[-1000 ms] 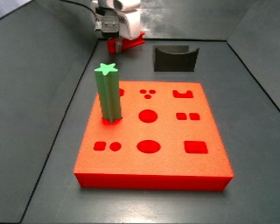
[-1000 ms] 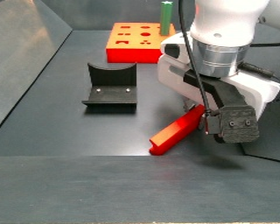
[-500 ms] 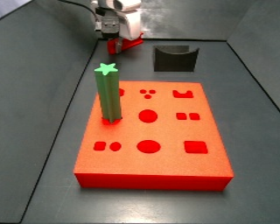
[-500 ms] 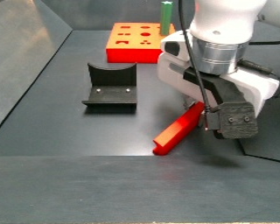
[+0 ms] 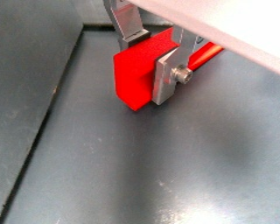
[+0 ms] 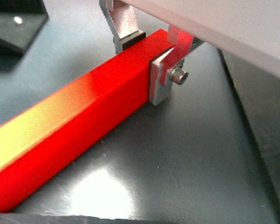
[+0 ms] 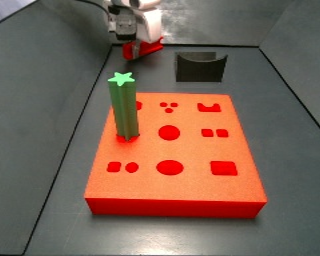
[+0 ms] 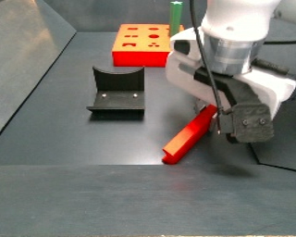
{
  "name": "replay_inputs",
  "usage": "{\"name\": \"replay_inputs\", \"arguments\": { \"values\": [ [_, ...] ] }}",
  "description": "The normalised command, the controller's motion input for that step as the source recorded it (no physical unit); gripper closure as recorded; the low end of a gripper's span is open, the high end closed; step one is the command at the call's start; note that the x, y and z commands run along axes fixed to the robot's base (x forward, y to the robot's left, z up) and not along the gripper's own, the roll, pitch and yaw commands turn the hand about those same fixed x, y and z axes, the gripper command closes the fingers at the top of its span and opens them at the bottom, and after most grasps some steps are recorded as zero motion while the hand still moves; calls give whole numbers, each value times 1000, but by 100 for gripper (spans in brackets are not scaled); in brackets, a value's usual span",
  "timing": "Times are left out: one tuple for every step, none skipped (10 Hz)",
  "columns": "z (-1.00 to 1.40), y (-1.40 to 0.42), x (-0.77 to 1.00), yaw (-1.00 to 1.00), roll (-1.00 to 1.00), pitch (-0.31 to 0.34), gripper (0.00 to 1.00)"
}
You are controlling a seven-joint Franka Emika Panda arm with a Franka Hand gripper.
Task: Pick up the arch object. Move up. Place the arch object on the fixture. Regrasp the arch object. Rotate the arch object. Move to above the board. Insert the arch object.
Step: Move up, then place the arch object on the fixture.
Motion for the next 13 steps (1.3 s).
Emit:
{"name": "replay_inputs", "arguments": {
  "values": [
    [713,-12,-11,-11,-3,46,100],
    [605,-6,-15,-15,6,73,100],
    [483,-15,-10,-23,20,90,100],
    [317,-7,-14,-24,51,101,100],
    [193,-5,-19,-21,73,106,100],
    [1000,0,0,0,0,0,100],
    [1000,-1,-2,11,13,11,100],
    [1000,2,-10,10,23,32,100],
    [1000,1,-15,3,38,47,100],
    [1000,1,-18,-1,50,57,100],
    [1000,1,-25,0,77,80,100],
    [1000,-2,-28,3,85,89,100],
    [1000,-5,-32,13,99,98,100]
  ]
}}
